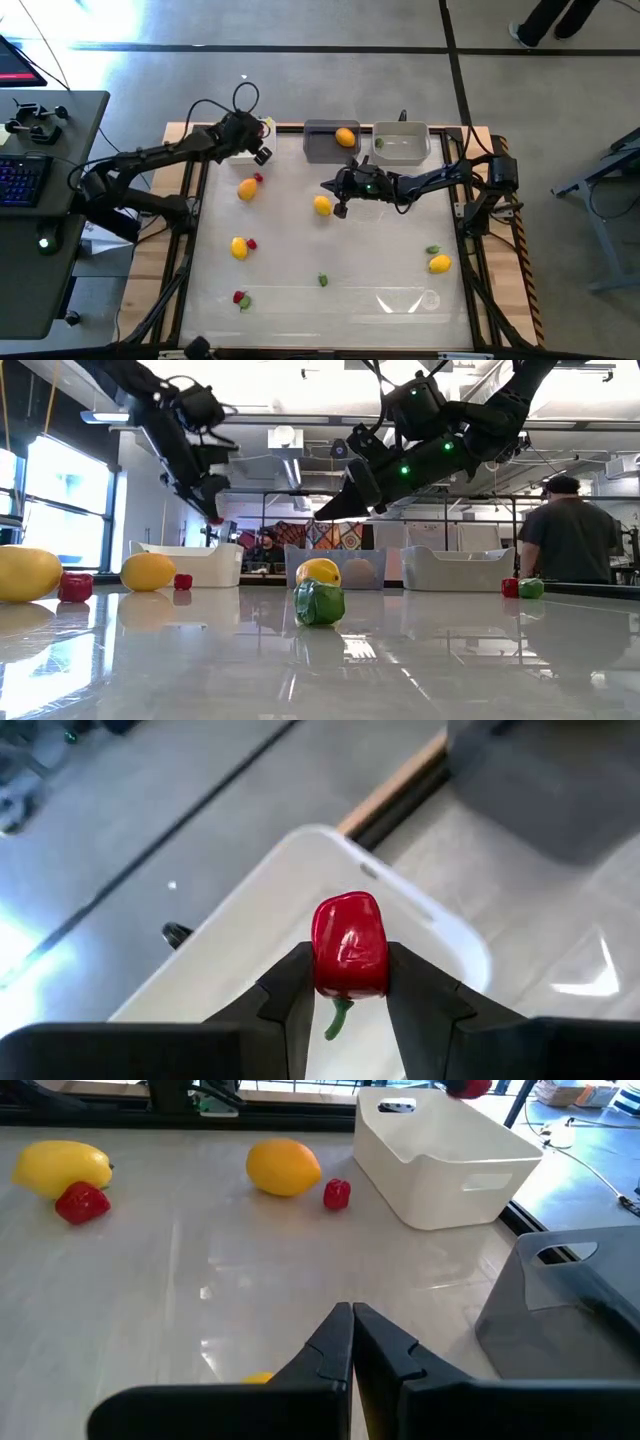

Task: Sort produce into baskets
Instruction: Put the red bell pepper into the white bin, then put the lemon into the black bin

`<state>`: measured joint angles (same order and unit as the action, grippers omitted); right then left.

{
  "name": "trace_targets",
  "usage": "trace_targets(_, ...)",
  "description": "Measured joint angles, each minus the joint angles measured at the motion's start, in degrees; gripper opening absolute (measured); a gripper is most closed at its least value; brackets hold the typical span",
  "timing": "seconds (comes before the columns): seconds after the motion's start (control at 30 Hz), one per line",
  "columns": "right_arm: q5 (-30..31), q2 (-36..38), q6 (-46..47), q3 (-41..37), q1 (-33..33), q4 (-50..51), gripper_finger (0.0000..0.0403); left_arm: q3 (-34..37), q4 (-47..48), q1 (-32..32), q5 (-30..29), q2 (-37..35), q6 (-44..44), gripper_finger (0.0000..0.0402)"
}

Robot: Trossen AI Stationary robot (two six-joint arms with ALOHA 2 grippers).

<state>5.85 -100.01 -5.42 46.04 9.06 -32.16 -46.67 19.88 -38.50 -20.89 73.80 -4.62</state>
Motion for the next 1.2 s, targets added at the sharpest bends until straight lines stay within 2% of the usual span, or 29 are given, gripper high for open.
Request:
trace_targets(0.27,0.0,0.0,0.0,0.0,0.0,1.6,0.0,0.0,-3.4,-6.6,8.2,9.3,-1.1,0.0099)
trace_targets(0.57,0.0,0.0,0.0,0.0,0.0,2.4,0.0,0.0,-4.3,-6.9,8.2,15.6,-3.5,0.011)
trace_targets(0.83,0.0,0.0,0.0,0.0,0.0,2.4,0.0,0.0,-6.6,-4.0,2.4,14.1,-4.6,0.0175)
trace_targets(0.97,0.0,0.0,0.0,0.0,0.0,2.4,0.0,0.0,-6.8,-3.3,2.1,12.4,-4.5,0.0206)
trace_targets(1.1,0.0,0.0,0.0,0.0,0.0,2.0,0.0,0.1,-7.3,-3.0,1.7,10.4,-3.9,0.0218)
trace_targets(1.2,0.0,0.0,0.0,0.0,0.0,1.0,0.0,3.7,-14.7,-3.0,-0.6,7.8,-3.8,0.0215)
